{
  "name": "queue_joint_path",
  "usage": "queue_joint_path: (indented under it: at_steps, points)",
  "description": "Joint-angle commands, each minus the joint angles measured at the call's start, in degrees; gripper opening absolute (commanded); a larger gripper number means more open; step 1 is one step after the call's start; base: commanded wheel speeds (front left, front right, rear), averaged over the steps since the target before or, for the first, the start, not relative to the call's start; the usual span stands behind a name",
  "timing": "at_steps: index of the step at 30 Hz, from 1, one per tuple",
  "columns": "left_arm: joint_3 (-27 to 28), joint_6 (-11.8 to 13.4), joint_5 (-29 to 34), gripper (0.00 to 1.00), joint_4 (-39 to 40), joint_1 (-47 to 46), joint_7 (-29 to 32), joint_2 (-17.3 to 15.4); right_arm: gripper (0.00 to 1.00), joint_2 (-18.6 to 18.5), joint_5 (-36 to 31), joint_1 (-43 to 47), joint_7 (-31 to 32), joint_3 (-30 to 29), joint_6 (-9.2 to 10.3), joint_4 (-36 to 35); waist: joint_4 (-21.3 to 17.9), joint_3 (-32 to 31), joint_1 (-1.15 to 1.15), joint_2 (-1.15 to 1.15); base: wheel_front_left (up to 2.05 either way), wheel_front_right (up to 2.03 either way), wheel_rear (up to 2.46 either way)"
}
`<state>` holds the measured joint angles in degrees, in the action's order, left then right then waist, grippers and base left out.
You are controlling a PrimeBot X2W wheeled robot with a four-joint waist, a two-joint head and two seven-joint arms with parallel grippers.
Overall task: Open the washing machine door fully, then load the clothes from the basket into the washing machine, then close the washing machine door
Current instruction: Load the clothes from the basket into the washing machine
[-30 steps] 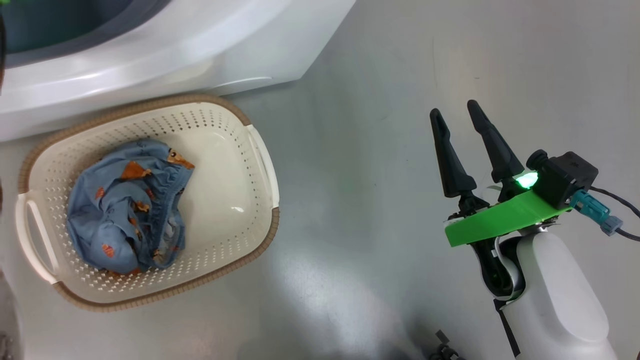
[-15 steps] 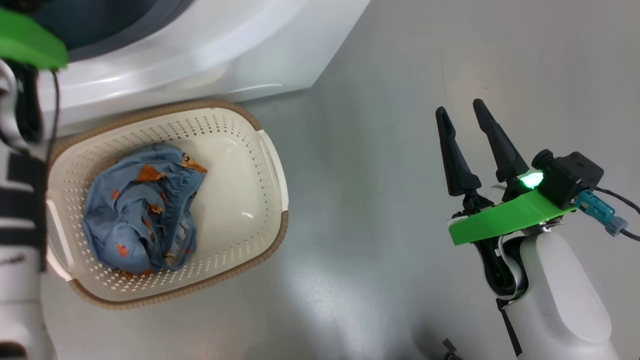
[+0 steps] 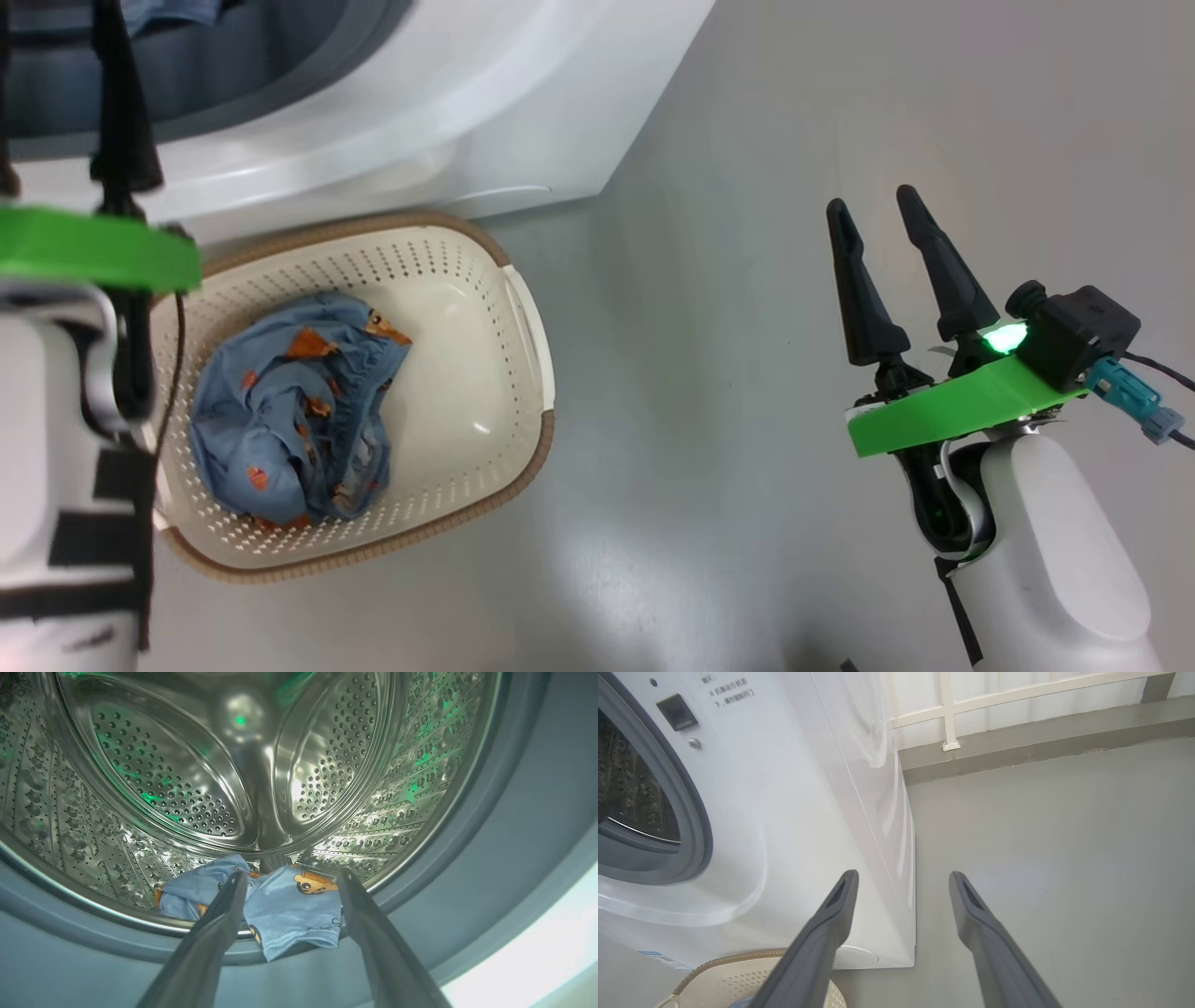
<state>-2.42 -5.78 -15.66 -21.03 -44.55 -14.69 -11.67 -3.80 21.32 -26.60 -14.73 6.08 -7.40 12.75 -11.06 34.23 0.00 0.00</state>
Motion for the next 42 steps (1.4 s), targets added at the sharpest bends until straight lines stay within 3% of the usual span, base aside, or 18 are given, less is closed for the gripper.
queue_joint_path:
  at_steps: [1, 19, 42]
  points:
    - [1.87, 0.49, 0.36, 1.0, 2.57, 2.08, -0.3, -1.82, 1.0, -0.1, -0.22, 2.0, -0.27, 0.74, -0.09, -1.4, 0.24, -0.86, 0.0, 0.0, 0.0, 0.0, 0.0]
    - [6.84, 0.18, 1.24, 1.0, 15.99, 21.38, -0.3, 3.14, 1.0, -1.87, -0.19, 3.99, -0.27, 0.27, -0.09, -0.59, 2.06, -9.17, 0.0, 0.0, 0.0, 0.0, 0.0]
    - [7.71, -0.75, 0.82, 1.0, 15.23, 34.79, -0.3, 7.66, 1.0, -4.11, 1.45, 9.98, -0.27, 2.58, -0.09, 2.22, 6.88, -23.1, 0.0, 0.0, 0.0, 0.0, 0.0]
